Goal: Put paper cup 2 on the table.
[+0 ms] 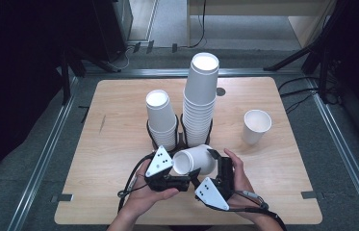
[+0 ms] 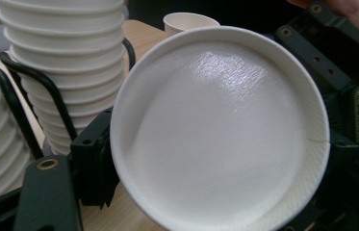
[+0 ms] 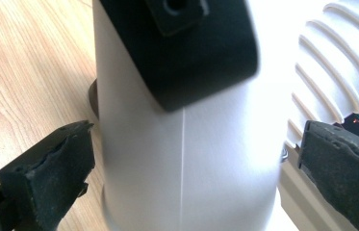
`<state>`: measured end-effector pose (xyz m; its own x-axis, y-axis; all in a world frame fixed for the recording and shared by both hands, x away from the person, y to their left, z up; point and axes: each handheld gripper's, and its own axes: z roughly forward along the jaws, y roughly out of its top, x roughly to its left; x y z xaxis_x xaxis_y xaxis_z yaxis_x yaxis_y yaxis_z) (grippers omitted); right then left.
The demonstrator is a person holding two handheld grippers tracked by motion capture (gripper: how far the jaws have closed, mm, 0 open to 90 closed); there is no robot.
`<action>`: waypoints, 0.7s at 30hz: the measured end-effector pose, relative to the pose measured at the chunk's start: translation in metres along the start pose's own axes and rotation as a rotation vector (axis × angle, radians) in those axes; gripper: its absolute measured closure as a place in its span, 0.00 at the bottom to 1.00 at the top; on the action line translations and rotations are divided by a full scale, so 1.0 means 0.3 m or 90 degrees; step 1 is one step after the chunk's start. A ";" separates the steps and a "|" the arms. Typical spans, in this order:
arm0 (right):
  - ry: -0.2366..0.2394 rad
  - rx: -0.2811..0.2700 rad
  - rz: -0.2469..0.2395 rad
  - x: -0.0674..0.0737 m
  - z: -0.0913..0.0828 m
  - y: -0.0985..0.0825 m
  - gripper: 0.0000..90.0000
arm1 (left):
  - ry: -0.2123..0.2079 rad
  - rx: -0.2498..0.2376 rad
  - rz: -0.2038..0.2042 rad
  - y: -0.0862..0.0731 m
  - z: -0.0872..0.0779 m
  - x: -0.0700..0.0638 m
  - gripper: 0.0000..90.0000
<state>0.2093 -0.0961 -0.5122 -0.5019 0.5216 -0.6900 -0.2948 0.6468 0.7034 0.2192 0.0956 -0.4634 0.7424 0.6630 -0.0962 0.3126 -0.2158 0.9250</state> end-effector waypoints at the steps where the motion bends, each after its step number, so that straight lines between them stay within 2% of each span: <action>1: -0.001 -0.001 0.005 -0.002 -0.005 0.000 0.00 | 0.000 -0.004 -0.002 0.000 -0.002 0.002 0.25; 6: -0.004 -0.001 0.023 -0.005 -0.034 0.000 0.00 | 0.011 -0.027 -0.006 0.004 -0.018 0.016 0.25; 10: -0.010 0.003 0.067 -0.015 -0.056 0.004 0.00 | 0.013 -0.055 -0.006 0.006 -0.031 0.019 0.25; 12: -0.016 0.006 0.097 -0.023 -0.066 0.006 0.00 | 0.014 -0.077 -0.002 0.007 -0.039 0.018 0.25; 15: -0.009 0.016 0.158 -0.038 -0.084 0.001 0.00 | 0.023 -0.103 0.001 0.008 -0.048 0.018 0.25; 17: -0.005 0.021 0.181 -0.044 -0.090 -0.003 0.00 | 0.030 -0.122 0.000 0.008 -0.053 0.020 0.25; 21: 0.005 0.025 0.262 -0.067 -0.099 -0.008 0.00 | 0.033 -0.158 -0.001 0.006 -0.063 0.021 0.25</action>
<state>0.1959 -0.1247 -0.4950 -0.5778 0.7369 -0.3510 -0.0365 0.4063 0.9130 0.2132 0.1130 -0.4553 0.7084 0.7007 -0.0845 0.1534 -0.0360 0.9875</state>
